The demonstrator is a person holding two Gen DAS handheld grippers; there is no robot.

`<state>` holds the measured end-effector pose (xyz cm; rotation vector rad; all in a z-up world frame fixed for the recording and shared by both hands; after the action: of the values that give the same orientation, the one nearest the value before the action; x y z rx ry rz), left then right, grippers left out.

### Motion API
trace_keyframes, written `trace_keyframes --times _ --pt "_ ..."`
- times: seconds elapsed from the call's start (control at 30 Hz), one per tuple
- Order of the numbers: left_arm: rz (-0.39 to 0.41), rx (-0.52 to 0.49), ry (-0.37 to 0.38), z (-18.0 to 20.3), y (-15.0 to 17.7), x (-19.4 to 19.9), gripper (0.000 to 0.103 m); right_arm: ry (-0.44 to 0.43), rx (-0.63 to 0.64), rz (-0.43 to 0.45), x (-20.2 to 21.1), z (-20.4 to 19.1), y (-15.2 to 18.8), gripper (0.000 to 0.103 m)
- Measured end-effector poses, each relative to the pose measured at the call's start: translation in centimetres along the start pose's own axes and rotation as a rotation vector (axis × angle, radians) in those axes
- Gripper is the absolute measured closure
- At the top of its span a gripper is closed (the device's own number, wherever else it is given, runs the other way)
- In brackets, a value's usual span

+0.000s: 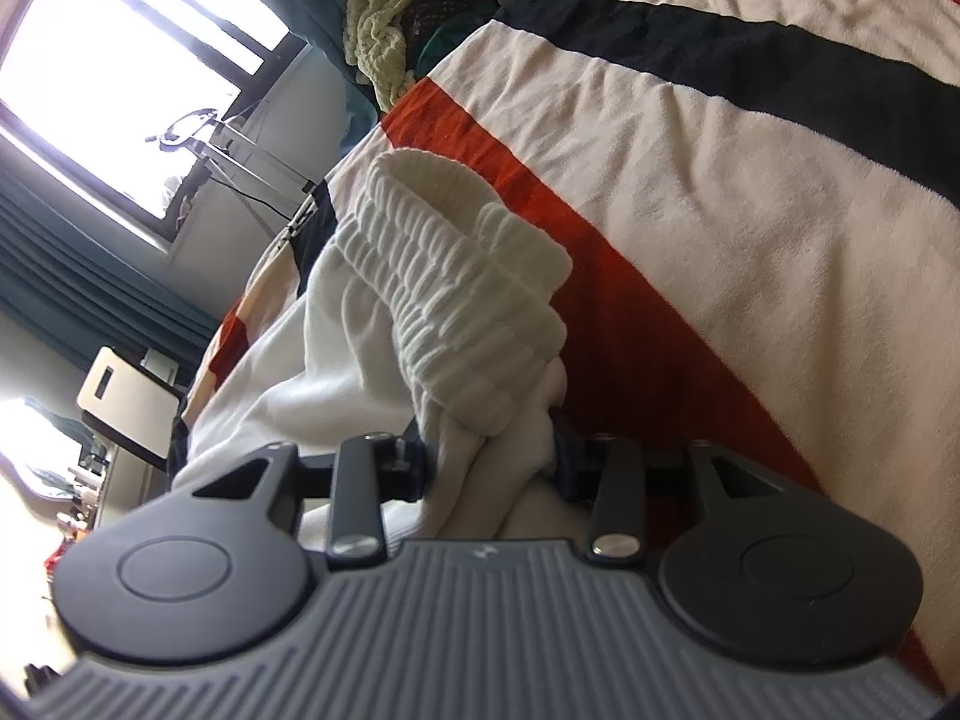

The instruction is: Fold clothes

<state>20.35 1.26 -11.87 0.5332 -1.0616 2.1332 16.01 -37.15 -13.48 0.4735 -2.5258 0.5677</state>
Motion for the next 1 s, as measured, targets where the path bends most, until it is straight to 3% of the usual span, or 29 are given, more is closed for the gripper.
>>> trace_keyframes --times 0.1,0.2,0.33,0.53,0.7,0.9,1.0 --pt "0.055 -0.003 0.041 0.3 0.0 1.1 0.055 -0.022 0.001 0.008 0.5 -0.6 0.1 0.069" --pt "0.086 -0.003 0.107 1.3 -0.6 2.2 0.061 -0.056 0.009 0.03 2.0 -1.6 -0.5 0.074" --pt "0.086 0.005 0.205 4.3 -1.7 3.3 0.063 -0.108 -0.01 0.081 5.7 -2.6 -2.7 0.075" --pt "0.07 -0.056 0.296 12.7 -3.2 2.6 0.063 -0.186 -0.038 0.158 11.3 -4.1 -6.2 0.076" --pt "0.029 -0.125 0.356 21.9 -5.3 -3.2 0.063 -0.173 -0.041 0.233 13.4 -4.4 -13.8 0.076" --pt "-0.021 -0.176 0.398 32.1 -6.9 -13.9 0.063 -0.166 -0.03 0.383 12.1 -2.7 -23.9 0.075" --pt "-0.047 -0.204 0.399 36.2 -6.9 -19.8 0.063 -0.076 0.019 0.444 10.4 -2.4 -28.1 0.075"
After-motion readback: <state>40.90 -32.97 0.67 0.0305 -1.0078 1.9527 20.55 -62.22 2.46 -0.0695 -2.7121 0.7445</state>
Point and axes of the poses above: each gripper's, at about its wrist camera, not at the fingertips, and x roughly against the way its jaws point, z to its right, y to its underside, the point moved 1 cm from there along -x, roughly the way its jaws point, and after that the axes turned 13 degrees about -x, right-handed, at the moved point
